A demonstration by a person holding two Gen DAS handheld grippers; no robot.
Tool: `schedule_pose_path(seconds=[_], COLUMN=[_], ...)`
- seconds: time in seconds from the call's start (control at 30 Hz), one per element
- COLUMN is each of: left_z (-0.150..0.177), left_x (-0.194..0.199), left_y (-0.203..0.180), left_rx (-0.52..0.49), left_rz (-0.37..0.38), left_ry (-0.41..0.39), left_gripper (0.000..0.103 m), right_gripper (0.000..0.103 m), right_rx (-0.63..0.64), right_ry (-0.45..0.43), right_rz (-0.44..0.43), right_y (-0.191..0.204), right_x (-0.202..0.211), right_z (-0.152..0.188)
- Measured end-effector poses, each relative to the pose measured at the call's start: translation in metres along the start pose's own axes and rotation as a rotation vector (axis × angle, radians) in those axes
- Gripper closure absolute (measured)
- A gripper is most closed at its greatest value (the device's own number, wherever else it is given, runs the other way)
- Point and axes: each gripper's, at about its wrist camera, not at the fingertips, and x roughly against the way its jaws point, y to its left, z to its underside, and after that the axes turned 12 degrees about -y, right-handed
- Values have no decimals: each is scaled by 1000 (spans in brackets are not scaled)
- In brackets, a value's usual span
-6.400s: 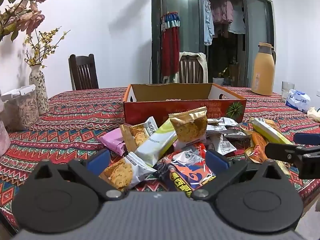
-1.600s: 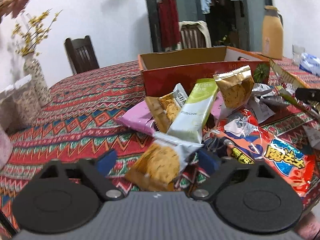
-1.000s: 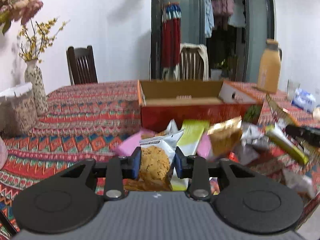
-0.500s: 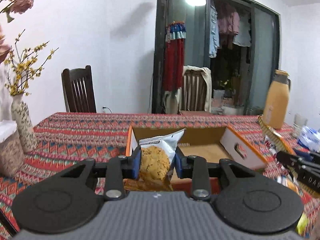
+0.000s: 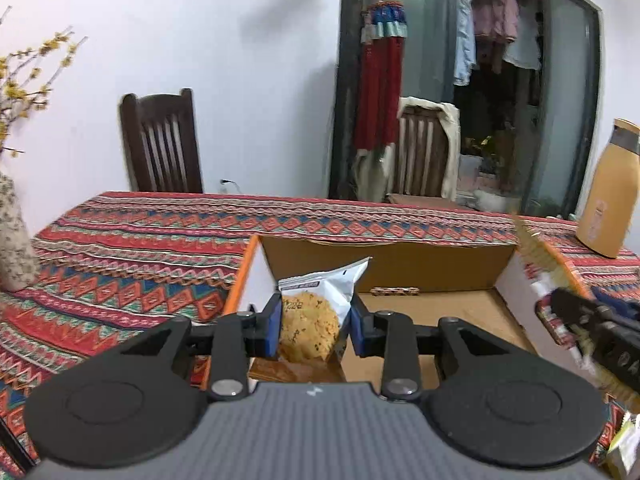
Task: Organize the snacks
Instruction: 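Carry both packets into the cardboard box and open both tools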
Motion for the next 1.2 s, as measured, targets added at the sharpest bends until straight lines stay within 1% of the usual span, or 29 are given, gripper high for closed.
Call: schedule_pose_path(seconds=[0.13,0.17,0.2,0.23,0.27,0.3,0.33,0.37,0.43,0.57,0.67,0.73,0.8,0.9,1.03,1.2], left_z=[4,5,5,6,6,5,5,1,0,-3,-7,-12,-20,-31,-37,-36], left_x=[5,7,9,12,17,21,26,28,35,43,50,57,66,83,105,134], left_y=[-2,-1,0,1,2,2,3,2,1,-2,0,2,4,8,8,8], left_rx=[-10,-5,3,13,26,36,43,49,56,46,58,71,81,91,62,62], left_rz=[11,2,-1,-4,-10,-19,-27,-31,-33,-32,-29,-38,-61,-57,-41,-14], left_ry=[-18,-24,-33,-45,-63,-81,-105,-119,-138,-166,-185,-216,-244,-272,-290,-298], left_gripper=[68,59,42,32,13,0,0,0,0,0,0,0,0,0,0,0], right_gripper=[77,75,73,63,52,24,2,0,0,0,0,0,0,0,0,0], right_rx=[24,26,24,19,15,7,-3,-8,-17,-38,-36,-33,-32,-33,-7,18], right_ry=[40,50,58,56,55,47,32,17,0,1,-1,-25,-58,-98,-143,-163], right_rz=[-2,0,5,12,17,21,30,39,46,60,58,50,48,50,43,34], right_y=[8,9,9,8,4,3,2,1,-4,-8,-9,-8,-9,-8,-4,-1], right_x=[-6,-7,-8,-7,-4,-2,1,4,7,6,8,13,21,36,62,95], right_z=[9,12,14,14,14,14,13,13,11,13,13,8,-1,-15,-32,-41])
